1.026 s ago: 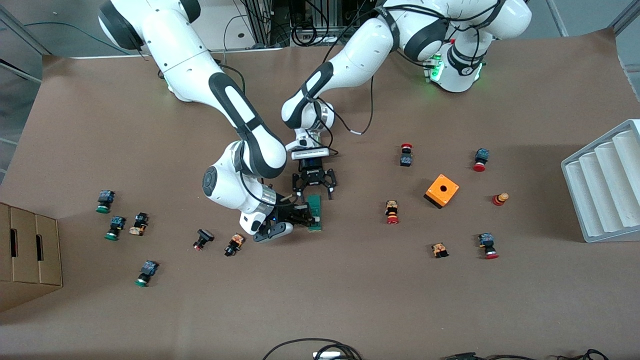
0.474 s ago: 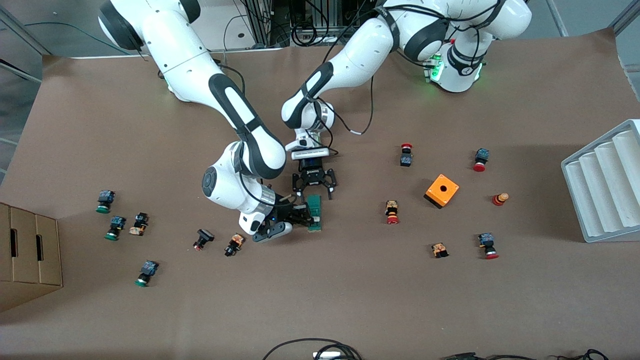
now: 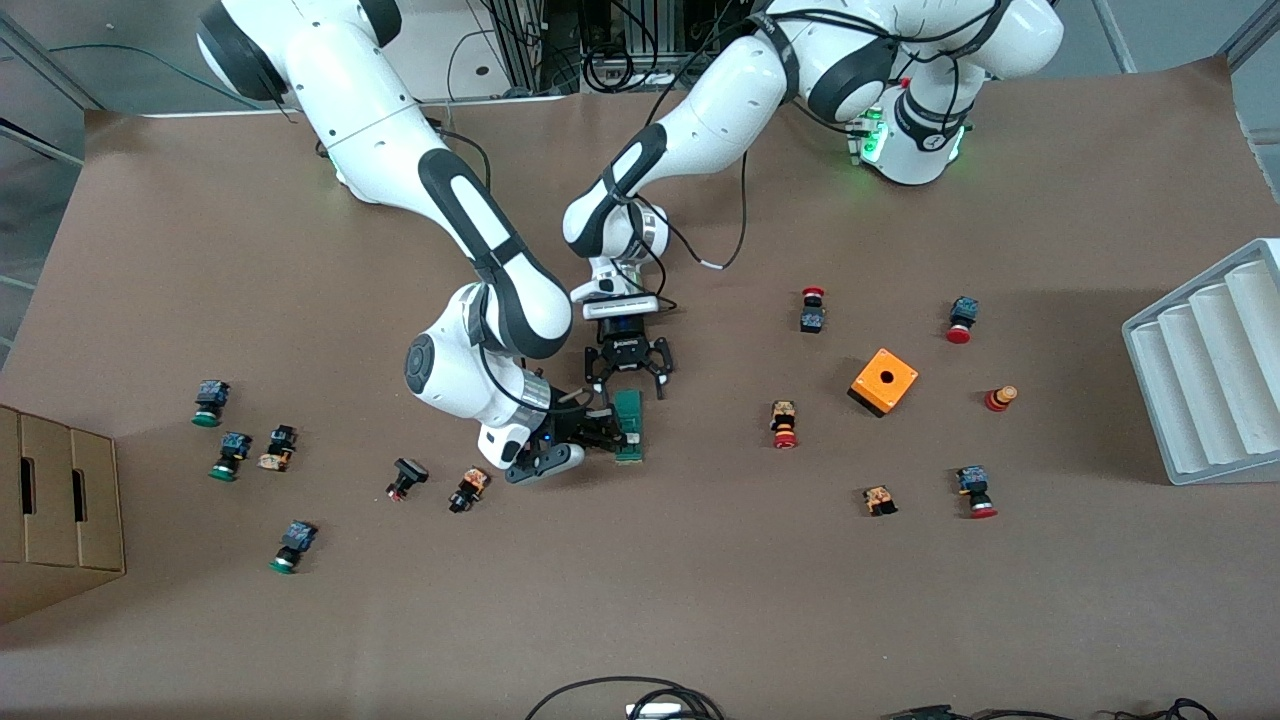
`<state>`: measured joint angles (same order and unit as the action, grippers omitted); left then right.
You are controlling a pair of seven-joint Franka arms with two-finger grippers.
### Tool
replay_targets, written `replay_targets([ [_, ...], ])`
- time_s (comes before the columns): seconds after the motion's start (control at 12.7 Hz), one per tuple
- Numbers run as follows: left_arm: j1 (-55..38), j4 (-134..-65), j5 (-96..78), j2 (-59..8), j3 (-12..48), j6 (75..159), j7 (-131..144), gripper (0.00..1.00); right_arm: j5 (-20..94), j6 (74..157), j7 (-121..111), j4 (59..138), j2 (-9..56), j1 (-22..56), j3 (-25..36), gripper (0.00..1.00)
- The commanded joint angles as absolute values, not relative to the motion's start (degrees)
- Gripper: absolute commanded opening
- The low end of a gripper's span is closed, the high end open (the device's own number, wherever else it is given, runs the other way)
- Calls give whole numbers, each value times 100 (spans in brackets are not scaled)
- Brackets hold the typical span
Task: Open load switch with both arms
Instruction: 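Hold the white handle raised above the switch with the right gripper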
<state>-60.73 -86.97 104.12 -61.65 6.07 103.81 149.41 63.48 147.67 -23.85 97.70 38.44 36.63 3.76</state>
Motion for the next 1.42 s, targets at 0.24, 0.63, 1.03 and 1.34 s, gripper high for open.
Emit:
replay_targets([
  [0.24,-6187,-8534,10494,-6530,598,10397,15135,100,6539,14889,-2514,9826,3841,3700,360,26],
  [0.63,-6187,-8534,10485,-6530,598,10397,15135,100,6557,14941,-2505,9791,3885,3735,360,29],
  [1.03,-6187,-8534,10494,-6530,598,10397,15135,100,6557,14985,-2461,9774,3929,3735,360,37],
  [1.34,-6187,-8534,10494,-6530,598,10397,15135,100,6565,15012,-2452,9773,3929,3753,352,37],
])
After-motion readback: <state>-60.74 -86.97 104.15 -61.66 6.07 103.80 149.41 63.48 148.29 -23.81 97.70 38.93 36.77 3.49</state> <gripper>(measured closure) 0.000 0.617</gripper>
